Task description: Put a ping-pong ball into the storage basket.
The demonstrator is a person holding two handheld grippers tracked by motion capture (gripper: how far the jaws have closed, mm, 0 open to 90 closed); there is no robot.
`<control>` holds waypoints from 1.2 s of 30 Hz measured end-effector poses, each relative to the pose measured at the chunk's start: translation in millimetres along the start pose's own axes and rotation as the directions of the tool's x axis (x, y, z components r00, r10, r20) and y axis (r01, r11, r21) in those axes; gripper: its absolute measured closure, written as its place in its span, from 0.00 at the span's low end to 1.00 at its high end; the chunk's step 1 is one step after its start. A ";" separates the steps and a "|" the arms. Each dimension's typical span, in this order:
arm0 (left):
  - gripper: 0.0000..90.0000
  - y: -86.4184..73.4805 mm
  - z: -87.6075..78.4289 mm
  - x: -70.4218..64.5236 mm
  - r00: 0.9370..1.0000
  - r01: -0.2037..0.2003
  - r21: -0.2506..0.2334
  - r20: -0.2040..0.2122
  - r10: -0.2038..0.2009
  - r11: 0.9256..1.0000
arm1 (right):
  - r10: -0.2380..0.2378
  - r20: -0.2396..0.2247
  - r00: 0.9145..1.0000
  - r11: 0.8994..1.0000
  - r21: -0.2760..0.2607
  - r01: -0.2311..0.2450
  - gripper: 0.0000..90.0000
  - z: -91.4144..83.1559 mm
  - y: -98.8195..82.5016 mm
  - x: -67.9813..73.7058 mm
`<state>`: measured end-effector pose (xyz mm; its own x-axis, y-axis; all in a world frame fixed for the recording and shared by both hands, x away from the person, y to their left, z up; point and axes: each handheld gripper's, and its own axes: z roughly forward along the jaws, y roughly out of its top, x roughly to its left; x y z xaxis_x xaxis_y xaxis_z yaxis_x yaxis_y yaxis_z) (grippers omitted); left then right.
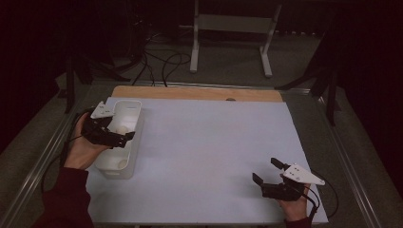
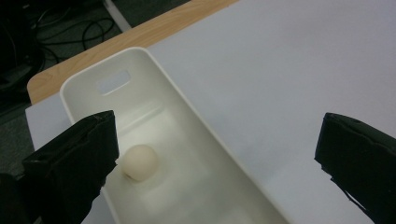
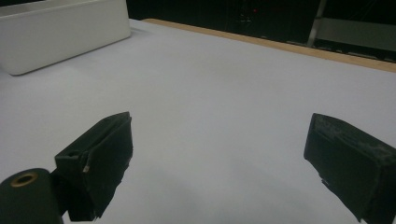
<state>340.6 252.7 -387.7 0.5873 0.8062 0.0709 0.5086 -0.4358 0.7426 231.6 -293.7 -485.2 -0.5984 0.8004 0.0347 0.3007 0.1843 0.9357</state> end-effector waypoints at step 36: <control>0.00 -18.2 9.2 -56.5 0.994 -0.005 -0.166 0.111 0.024 0.986 | 0.002 -0.002 1.000 1.000 -0.002 -0.002 0.09 -0.3 0.2 0.1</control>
<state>303.9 211.4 -411.3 0.6653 0.7464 0.0143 0.3939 -0.3672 0.8426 231.4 -293.7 -484.9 -0.5996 0.7994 0.0370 0.3002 0.1819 0.9364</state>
